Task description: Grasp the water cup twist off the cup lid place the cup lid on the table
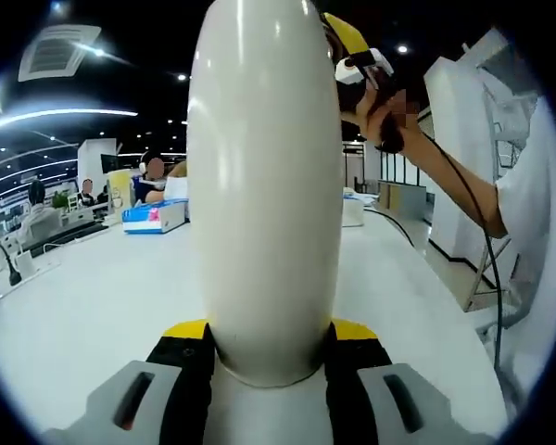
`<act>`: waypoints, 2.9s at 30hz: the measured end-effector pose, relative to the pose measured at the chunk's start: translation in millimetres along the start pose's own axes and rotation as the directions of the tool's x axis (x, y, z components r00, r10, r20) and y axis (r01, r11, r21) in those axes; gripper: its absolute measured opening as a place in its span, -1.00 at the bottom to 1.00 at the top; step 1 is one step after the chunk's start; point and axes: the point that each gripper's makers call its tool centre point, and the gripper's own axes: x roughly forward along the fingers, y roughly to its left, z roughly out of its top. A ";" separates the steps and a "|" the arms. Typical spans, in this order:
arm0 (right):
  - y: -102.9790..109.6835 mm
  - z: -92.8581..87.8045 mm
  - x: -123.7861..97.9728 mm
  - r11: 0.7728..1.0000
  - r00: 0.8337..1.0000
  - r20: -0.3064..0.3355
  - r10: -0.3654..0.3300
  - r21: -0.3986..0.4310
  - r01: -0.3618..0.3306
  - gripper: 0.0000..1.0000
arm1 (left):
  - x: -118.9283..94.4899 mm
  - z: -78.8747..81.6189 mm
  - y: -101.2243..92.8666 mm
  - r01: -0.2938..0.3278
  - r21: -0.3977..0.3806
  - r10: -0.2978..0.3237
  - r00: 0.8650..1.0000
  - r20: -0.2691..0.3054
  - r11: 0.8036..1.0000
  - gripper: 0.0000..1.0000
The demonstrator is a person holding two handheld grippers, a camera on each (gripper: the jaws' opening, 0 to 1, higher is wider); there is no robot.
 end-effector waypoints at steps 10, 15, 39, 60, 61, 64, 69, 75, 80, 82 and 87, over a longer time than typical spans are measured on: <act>-16.0 -18.5 -12.0 0.996 0.996 -0.033 -0.086 -0.033 0.085 -0.07 | -0.4 -0.2 0.2 0.000 0.001 0.000 1.000 0.000 1.000 -0.03; -29.6 -37.8 -20.3 0.987 0.986 -0.076 -0.149 -0.067 0.144 -0.07 | -0.5 -0.3 -0.1 0.000 0.001 0.000 1.000 0.000 1.000 -0.03; -89.6 -131.5 -60.7 0.939 0.916 -0.218 -0.336 -0.147 0.310 -0.08 | -0.2 -0.5 -0.3 0.000 0.000 0.000 1.000 0.001 1.000 -0.03; -97.7 -177.5 -73.2 0.922 0.858 -0.346 -0.380 -0.212 0.323 -0.08 | 0.2 -0.2 -1.0 0.000 0.000 0.000 1.000 0.001 1.000 -0.03; -97.7 -178.7 -73.6 0.922 0.856 -0.349 -0.381 -0.213 0.324 -0.08 | 0.3 -0.3 -1.0 0.000 0.000 0.000 1.000 0.001 1.000 -0.03; -97.3 -183.5 -75.1 0.919 0.848 -0.362 -0.387 -0.224 0.324 -0.08 | 0.4 -0.3 -1.2 0.000 0.000 0.000 1.000 0.001 1.000 -0.03; -98.7 -187.7 -78.2 0.911 0.833 -0.383 -0.400 -0.263 0.317 -0.08 | 0.7 -0.6 -1.6 0.000 0.000 0.000 1.000 0.001 1.000 -0.03; -100.0 -191.2 -80.9 0.910 0.824 -0.396 -0.404 -0.263 0.320 -0.08 | 1.1 -0.5 -1.9 0.001 0.000 -0.001 1.000 0.001 1.000 -0.03; -102.6 -193.2 -81.5 0.908 0.818 -0.404 -0.409 -0.270 0.321 -0.08 | 1.2 -0.6 -1.8 0.001 0.000 -0.001 1.000 0.002 1.000 -0.03; -103.3 -193.6 -80.9 0.906 0.817 -0.404 -0.411 -0.276 0.319 -0.08 | 1.1 -0.6 -1.7 0.002 0.000 -0.002 1.000 0.002 1.000 -0.03; -105.2 -193.7 -79.7 0.901 0.813 -0.403 -0.420 -0.297 0.318 -0.08 | 0.9 -0.7 -1.7 0.002 0.001 -0.002 1.000 0.001 1.000 -0.03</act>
